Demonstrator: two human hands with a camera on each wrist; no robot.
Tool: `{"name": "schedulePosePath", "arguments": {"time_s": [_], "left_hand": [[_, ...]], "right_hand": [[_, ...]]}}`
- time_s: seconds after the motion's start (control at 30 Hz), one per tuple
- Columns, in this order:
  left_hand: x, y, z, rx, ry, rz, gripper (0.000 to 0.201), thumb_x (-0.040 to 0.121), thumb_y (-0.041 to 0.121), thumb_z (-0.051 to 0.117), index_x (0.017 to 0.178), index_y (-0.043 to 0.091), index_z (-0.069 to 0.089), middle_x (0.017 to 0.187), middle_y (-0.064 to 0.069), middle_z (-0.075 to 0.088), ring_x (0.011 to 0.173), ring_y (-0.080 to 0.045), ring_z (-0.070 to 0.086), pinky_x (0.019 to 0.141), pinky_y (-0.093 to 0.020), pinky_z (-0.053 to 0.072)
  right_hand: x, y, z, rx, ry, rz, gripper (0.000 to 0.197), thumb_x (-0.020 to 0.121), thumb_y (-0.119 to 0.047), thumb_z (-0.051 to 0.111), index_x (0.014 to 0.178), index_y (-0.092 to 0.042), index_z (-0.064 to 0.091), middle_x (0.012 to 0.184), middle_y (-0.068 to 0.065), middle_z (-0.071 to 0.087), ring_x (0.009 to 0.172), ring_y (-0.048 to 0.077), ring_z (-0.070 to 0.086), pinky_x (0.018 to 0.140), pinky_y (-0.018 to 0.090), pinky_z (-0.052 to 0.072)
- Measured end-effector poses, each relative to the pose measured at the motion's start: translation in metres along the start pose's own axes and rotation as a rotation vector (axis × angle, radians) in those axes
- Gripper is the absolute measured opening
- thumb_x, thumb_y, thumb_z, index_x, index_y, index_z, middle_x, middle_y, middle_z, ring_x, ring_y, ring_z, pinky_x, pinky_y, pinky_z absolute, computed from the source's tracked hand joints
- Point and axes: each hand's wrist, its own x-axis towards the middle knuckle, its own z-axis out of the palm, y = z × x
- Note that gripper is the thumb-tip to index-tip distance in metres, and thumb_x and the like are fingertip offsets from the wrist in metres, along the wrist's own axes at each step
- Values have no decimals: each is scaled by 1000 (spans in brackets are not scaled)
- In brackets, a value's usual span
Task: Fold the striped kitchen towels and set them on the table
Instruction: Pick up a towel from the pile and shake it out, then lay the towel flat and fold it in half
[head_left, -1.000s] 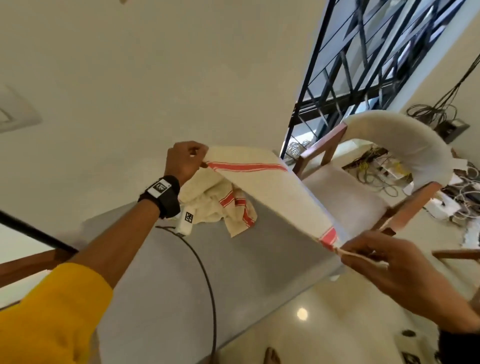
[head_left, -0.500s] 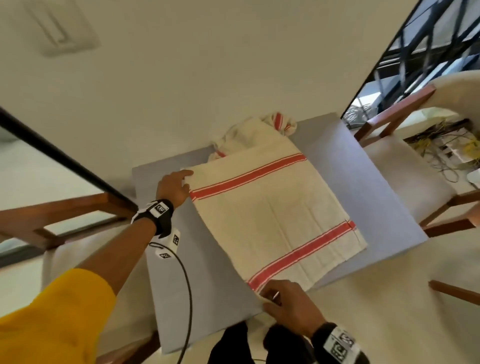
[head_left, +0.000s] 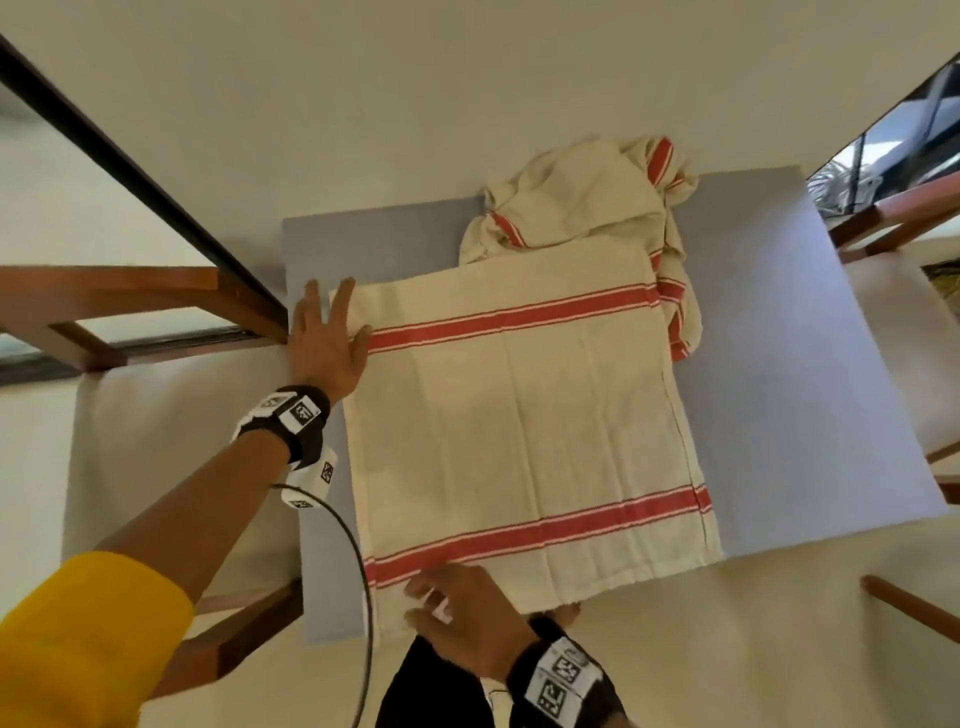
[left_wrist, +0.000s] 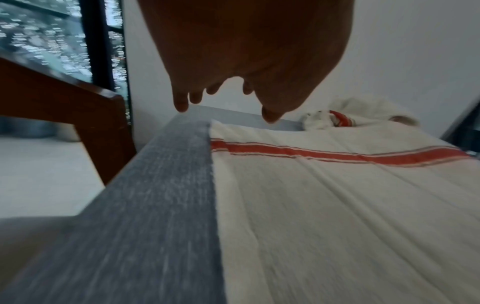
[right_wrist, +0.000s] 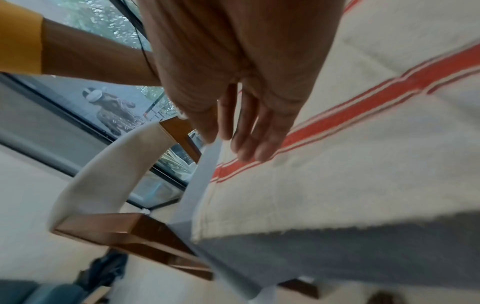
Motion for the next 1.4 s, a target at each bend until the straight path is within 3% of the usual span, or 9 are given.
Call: {"name": "schedulePosePath", "arguments": {"time_s": [0.17,0.3,0.47,0.73,0.83,1.0,1.13,1.27,1.4], "left_hand": [[-108,60,43,-40,-42,214,65,106,49,38,163,23,23,173,-10,11,159,-36,10,124,-61,17],[-220,103,93,49,-147,200,71,108,48,40,166,24,5,174,-4,-10,160,-30,-11,126,-64,5],[-261,94,118,152,-154,50,76,104,54,38,166,21,8,174,-5,-5,161,-30,-4,125,-66,7],[-292,55,117,149,0,-226,79,103,58,25,165,12,8,174,-6,0,161,-28,1,126,-63,9],[-295,77,120,146,1,-294,79,104,55,26,165,13,3,174,-6,-6,161,-28,-5,125,-65,4],[-283,147,143,139,-87,-78,77,105,57,32,166,18,5,174,-5,-6,161,-29,-5,124,-67,5],[-268,166,152,96,-65,-263,75,104,57,30,166,22,4,174,-2,-6,161,-29,-6,123,-69,6],[-253,183,151,28,-8,-328,77,104,55,31,166,18,3,174,-7,-8,160,-30,-7,123,-70,1],[-251,231,156,29,-72,7,66,104,50,42,163,23,27,172,-10,14,160,-34,9,123,-67,-3]], "right_hand": [[18,53,-85,-362,584,-134,32,98,-27,65,125,-11,68,132,10,67,116,30,66,97,45,58],[17,91,-112,-725,456,-154,53,104,-36,51,152,-15,46,165,16,35,150,40,35,118,55,38],[-11,129,-121,-889,295,-160,67,107,-51,38,166,-28,17,175,4,2,161,33,1,124,66,15],[-71,198,-194,-886,409,60,72,102,-56,23,166,-26,8,175,3,-7,161,31,-5,123,68,11],[-69,191,-184,-839,448,52,72,104,-51,28,166,-22,9,175,5,-6,161,32,-6,121,72,6],[-57,175,-164,-854,313,-142,72,105,-47,36,166,-24,6,175,5,-6,161,33,-7,125,68,5],[-62,198,-206,-793,368,15,69,106,-56,25,165,-34,0,174,-4,-12,160,25,-13,128,59,1],[-67,203,-261,-707,416,-9,59,104,-46,41,159,-24,35,170,3,25,156,34,21,122,61,28],[-33,153,-306,-392,574,-35,42,99,-27,65,139,-15,58,137,9,61,121,29,61,100,49,55]]}}
